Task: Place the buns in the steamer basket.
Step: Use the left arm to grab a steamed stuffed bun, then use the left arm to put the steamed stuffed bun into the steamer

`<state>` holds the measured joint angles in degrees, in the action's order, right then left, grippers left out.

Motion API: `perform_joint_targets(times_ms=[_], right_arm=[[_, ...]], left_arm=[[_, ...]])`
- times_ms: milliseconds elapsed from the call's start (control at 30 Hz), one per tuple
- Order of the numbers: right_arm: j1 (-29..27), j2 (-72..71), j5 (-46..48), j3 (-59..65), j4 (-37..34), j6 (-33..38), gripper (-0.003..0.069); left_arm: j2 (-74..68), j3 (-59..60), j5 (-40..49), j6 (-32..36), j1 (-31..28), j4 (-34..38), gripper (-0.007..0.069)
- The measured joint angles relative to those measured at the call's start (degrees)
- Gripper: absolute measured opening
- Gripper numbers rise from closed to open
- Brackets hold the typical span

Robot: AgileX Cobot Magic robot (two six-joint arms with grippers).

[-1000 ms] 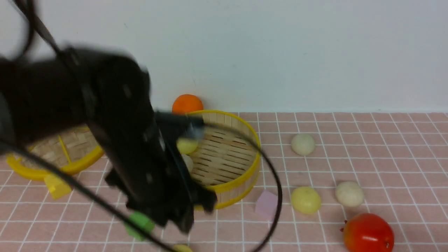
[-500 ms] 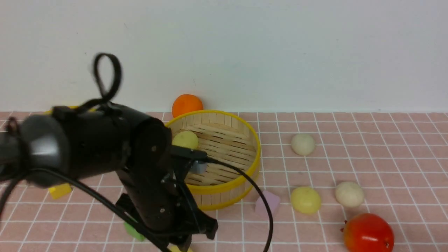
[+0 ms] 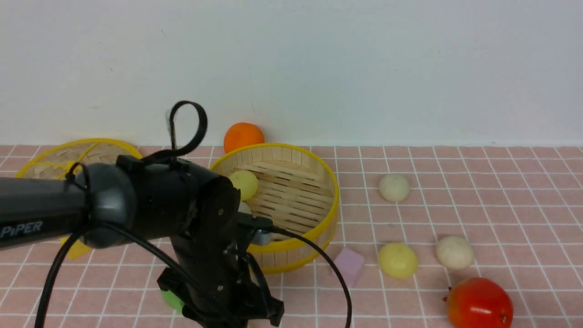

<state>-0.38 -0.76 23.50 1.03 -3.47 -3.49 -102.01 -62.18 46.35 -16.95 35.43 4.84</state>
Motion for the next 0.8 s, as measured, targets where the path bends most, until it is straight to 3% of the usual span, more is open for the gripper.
perform_joint_targets(times_ms=[300, 533, 800], right_arm=[[0.0, 0.0, 0.0, 0.0, 0.0, 0.0, 0.0239], [0.0, 0.0, 0.0, 0.0, 0.0, 0.0, 0.0239], [0.0, 0.0, 0.0, 0.0, 0.0, 0.0, 0.0239]], left_arm=[[0.14, -1.97, 3.29, 0.0, 0.0, -0.65, 0.0013], [1.01, -18.98, 10.04, 0.0, 0.0, -2.4, 0.0013], [-6.42, -32.19, 5.51, -0.3, 0.0, -8.67, 0.0013]])
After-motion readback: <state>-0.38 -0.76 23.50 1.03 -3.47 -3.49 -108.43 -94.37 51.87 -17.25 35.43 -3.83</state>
